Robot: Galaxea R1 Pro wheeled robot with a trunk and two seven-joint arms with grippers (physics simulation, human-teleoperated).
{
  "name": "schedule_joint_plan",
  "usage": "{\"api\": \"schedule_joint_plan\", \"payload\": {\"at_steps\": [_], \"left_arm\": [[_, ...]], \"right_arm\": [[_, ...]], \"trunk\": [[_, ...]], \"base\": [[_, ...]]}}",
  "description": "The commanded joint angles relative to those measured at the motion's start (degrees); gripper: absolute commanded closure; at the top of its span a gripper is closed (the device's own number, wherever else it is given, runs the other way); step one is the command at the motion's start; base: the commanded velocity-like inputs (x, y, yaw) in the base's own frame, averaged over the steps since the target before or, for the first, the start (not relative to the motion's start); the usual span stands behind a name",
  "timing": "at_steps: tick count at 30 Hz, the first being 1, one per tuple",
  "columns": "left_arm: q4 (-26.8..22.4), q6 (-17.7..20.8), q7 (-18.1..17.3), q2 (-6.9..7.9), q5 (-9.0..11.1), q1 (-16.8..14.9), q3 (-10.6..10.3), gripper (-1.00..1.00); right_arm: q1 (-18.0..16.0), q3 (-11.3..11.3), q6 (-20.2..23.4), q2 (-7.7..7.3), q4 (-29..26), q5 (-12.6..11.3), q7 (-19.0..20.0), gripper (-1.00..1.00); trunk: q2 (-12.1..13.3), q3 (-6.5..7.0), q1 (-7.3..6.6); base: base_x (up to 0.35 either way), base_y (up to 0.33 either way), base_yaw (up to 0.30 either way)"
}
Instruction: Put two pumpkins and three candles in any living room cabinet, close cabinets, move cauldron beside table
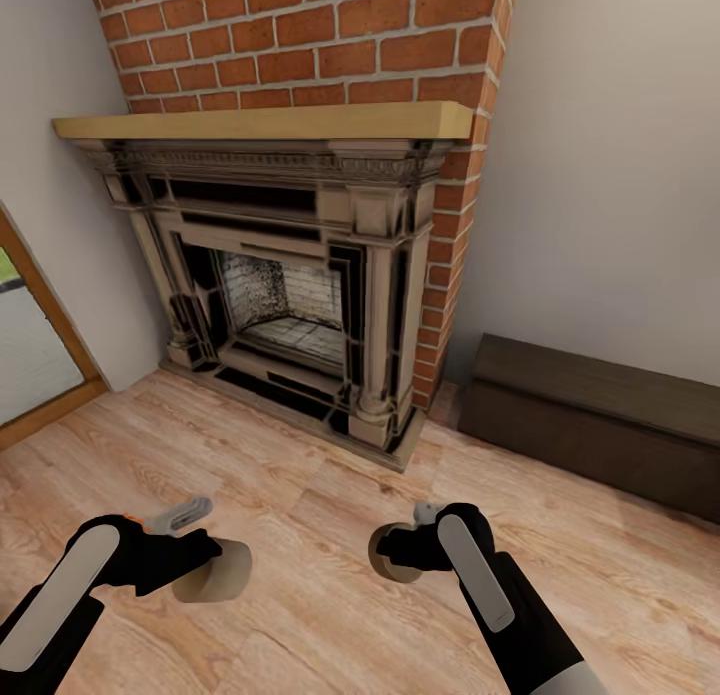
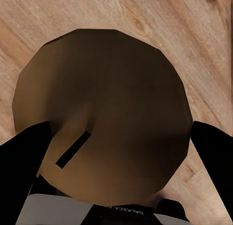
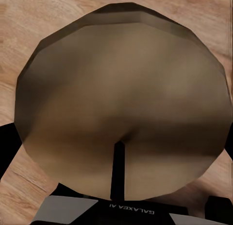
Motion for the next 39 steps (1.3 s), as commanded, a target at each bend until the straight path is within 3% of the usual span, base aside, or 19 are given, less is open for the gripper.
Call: {"api": "schedule_joint_plan", "payload": {"at_steps": [1,39], "left_arm": [[-0.1,0.0,0.6,0.05,0.6,0.0,-0.1,1.0],[0.0,0.0,0.6,0.05,0.6,0.0,-0.1,1.0]], "right_arm": [[-0.1,0.1,0.0,0.01,0.0,-0.7,-0.6,1.0],[-0.1,0.1,-0.1,0.01,0.1,-0.7,-0.6,1.0]], "trunk": [[0.0,-0.05,-0.01],[0.0,-0.05,-0.01]], "base": [[-0.009,0.0,-0.277],[0.0,0.0,-0.277]]}}
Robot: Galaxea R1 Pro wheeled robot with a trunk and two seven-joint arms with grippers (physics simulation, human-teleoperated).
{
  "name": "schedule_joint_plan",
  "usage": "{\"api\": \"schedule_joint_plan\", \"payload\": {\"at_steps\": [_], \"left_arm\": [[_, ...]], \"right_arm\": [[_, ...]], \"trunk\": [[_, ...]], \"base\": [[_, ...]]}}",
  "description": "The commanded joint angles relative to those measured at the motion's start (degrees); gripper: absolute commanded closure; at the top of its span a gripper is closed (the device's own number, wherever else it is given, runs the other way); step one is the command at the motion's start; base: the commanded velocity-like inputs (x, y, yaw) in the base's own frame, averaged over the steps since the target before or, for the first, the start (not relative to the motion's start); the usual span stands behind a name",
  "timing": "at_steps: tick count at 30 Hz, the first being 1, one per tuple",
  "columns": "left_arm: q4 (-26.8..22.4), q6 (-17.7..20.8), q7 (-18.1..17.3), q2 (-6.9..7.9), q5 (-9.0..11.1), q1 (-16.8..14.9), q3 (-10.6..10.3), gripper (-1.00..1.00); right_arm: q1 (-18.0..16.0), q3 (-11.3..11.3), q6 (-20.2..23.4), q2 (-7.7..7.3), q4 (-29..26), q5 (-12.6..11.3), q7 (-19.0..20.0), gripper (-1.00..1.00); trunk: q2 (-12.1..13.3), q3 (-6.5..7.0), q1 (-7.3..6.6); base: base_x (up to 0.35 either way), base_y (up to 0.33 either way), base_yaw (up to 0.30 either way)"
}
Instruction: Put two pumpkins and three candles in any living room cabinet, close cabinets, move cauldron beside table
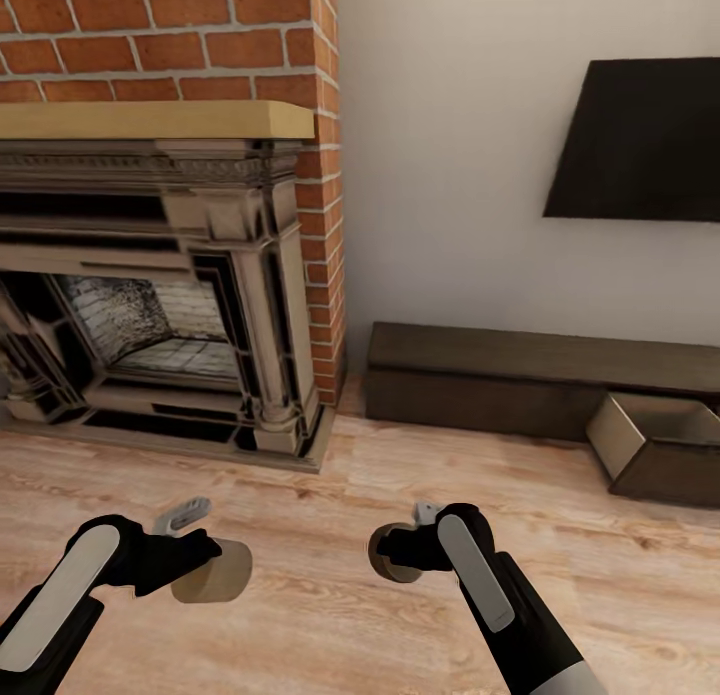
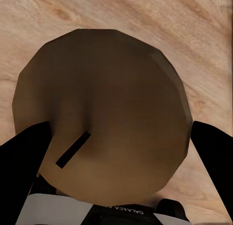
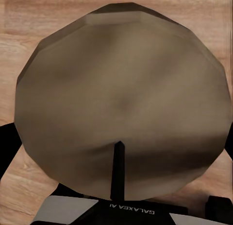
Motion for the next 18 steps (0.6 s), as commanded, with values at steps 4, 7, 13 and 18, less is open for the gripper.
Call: {"api": "schedule_joint_plan", "payload": {"at_steps": [4,7,13,18], "left_arm": [[-0.1,0.0,0.6,0.05,0.6,0.0,0.0,1.0],[0.0,0.0,0.6,0.05,0.6,0.0,-0.1,1.0],[-0.1,0.0,0.6,0.05,0.6,0.0,-0.1,1.0],[-0.1,0.0,0.6,0.05,0.6,0.0,-0.1,1.0]], "right_arm": [[0.0,0.1,0.0,0.01,0.0,-0.7,-0.6,1.0],[0.0,0.1,0.0,0.0,0.0,-0.7,-0.6,1.0],[0.0,0.1,0.0,-0.01,0.0,-0.7,-0.6,1.0],[0.0,0.1,0.0,-0.01,0.0,-0.7,-0.6,1.0]], "trunk": [[0.0,-0.05,0.0],[0.0,-0.05,0.0],[0.0,-0.05,0.0],[0.0,-0.05,0.0]], "base": [[0.0,0.0,-0.277],[0.0,0.0,-0.277],[0.0,0.0,-0.277],[0.0,0.0,-0.277]]}}
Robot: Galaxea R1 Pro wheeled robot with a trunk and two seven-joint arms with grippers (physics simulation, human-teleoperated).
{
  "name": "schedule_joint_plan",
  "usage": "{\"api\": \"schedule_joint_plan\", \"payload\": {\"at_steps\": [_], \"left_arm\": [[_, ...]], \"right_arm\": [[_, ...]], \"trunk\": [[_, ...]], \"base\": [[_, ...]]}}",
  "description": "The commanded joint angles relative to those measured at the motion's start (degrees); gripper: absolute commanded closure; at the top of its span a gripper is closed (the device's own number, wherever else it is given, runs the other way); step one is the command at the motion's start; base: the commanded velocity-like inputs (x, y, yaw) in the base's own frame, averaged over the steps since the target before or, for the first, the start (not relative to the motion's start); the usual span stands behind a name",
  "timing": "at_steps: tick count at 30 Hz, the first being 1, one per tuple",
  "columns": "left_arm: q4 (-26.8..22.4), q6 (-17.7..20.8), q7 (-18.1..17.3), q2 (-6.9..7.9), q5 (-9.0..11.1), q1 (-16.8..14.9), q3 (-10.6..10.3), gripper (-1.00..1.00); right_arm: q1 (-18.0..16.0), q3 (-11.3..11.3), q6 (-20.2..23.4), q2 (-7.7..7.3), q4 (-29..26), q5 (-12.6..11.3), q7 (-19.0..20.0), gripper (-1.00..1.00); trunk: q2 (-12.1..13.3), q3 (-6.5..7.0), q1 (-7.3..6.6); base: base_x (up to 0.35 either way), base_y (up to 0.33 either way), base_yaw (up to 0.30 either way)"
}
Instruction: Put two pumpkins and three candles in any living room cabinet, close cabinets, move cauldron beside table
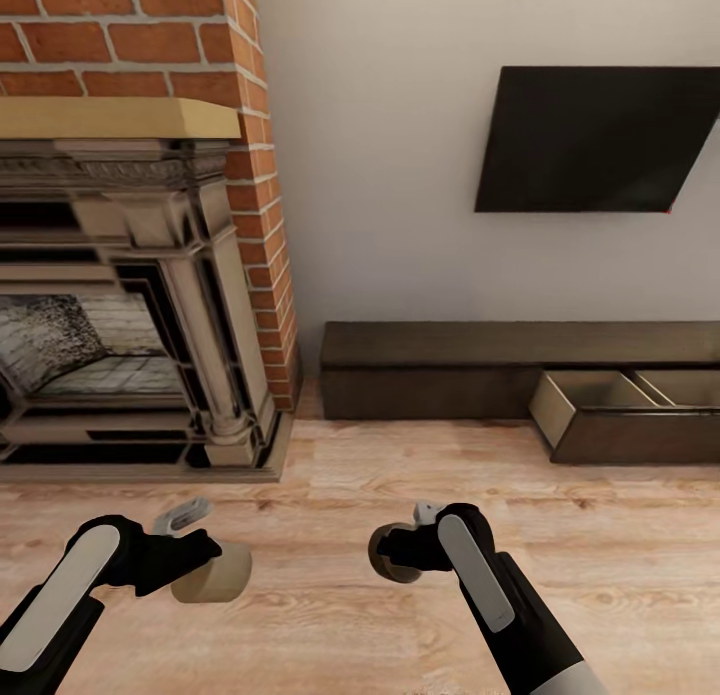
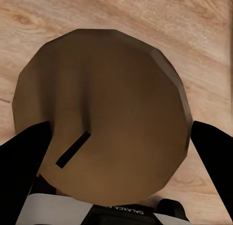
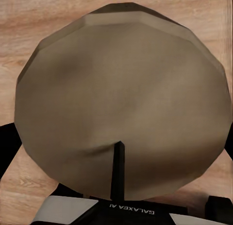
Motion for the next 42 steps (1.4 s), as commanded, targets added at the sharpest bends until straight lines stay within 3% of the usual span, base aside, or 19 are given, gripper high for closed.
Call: {"api": "schedule_joint_plan", "payload": {"at_steps": [1,42], "left_arm": [[-0.1,0.0,0.6,0.05,0.6,0.0,-0.1,1.0],[-0.1,0.0,0.6,0.05,0.6,0.0,-0.1,1.0]], "right_arm": [[-0.1,0.1,0.0,0.02,0.0,-0.7,-0.6,1.0],[0.0,0.0,-0.1,0.03,0.1,-0.7,-0.3,1.0]], "trunk": [[0.0,-0.05,0.0],[0.0,-0.05,0.0]], "base": [[0.0,0.0,-0.277],[0.0,0.0,-0.277]]}}
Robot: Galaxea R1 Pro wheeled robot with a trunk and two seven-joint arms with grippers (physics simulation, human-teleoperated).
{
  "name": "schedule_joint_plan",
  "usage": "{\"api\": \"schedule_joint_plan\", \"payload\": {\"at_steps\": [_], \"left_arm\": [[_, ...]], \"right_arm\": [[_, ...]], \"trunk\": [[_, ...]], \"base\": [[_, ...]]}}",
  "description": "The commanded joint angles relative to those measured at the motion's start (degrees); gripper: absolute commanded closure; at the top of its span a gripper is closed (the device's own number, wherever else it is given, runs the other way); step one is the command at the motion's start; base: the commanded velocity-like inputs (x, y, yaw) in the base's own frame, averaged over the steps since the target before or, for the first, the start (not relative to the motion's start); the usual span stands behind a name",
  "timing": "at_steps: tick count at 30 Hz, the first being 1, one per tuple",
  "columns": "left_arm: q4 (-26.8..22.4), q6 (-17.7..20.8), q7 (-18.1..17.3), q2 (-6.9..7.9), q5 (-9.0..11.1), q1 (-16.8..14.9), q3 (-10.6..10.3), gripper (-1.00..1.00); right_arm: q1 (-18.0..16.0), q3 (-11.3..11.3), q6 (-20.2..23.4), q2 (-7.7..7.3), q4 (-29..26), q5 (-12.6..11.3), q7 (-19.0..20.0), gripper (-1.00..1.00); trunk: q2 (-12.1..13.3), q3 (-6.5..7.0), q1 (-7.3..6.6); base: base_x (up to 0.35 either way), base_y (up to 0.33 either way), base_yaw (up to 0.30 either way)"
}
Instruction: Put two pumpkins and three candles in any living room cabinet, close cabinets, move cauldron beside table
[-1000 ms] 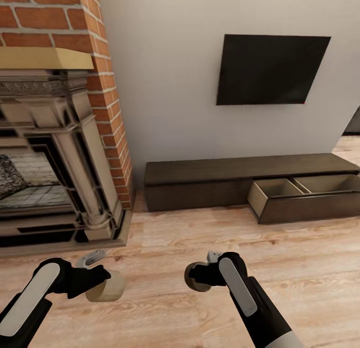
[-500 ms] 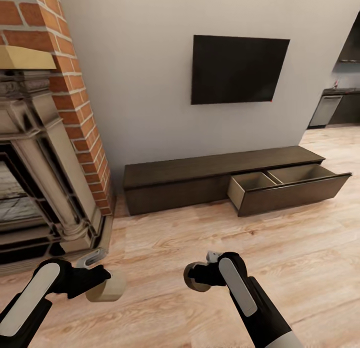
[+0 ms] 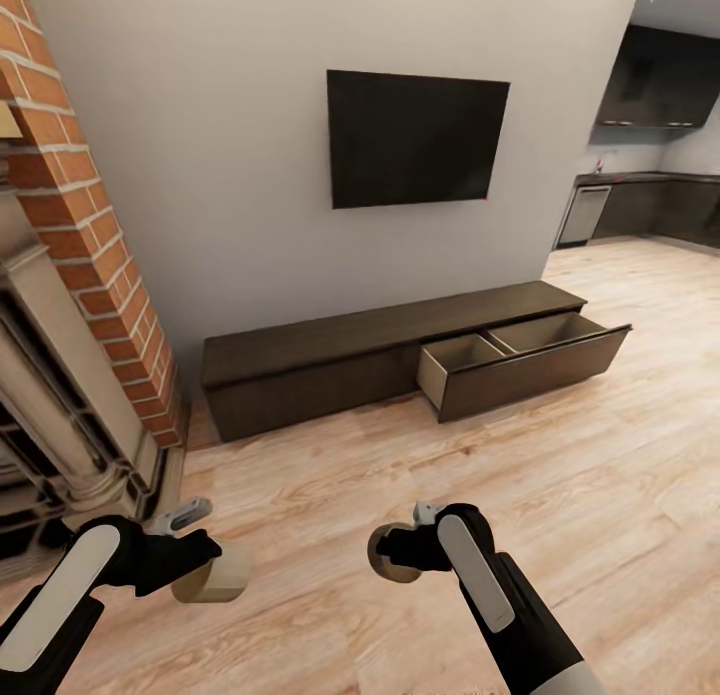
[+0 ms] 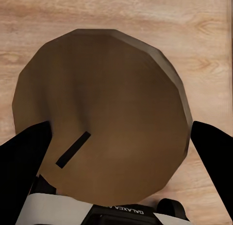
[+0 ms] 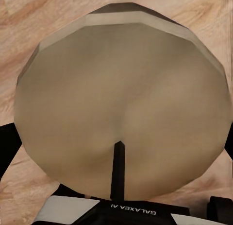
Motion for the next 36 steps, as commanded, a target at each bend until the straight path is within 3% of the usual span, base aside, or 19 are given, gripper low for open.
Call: {"api": "schedule_joint_plan", "payload": {"at_steps": [1,36], "left_arm": [[-0.1,0.0,0.6,0.05,0.6,0.0,0.0,1.0],[-0.1,0.0,0.6,0.0,0.6,0.0,-0.1,1.0]], "right_arm": [[-0.1,0.0,0.0,0.01,0.0,-0.7,-0.6,1.0],[-0.1,0.0,0.0,0.01,0.0,-0.7,-0.8,1.0]], "trunk": [[0.0,-0.05,0.0],[0.0,-0.05,0.0]], "base": [[0.0,0.0,-0.277],[0.0,0.0,-0.277]]}}
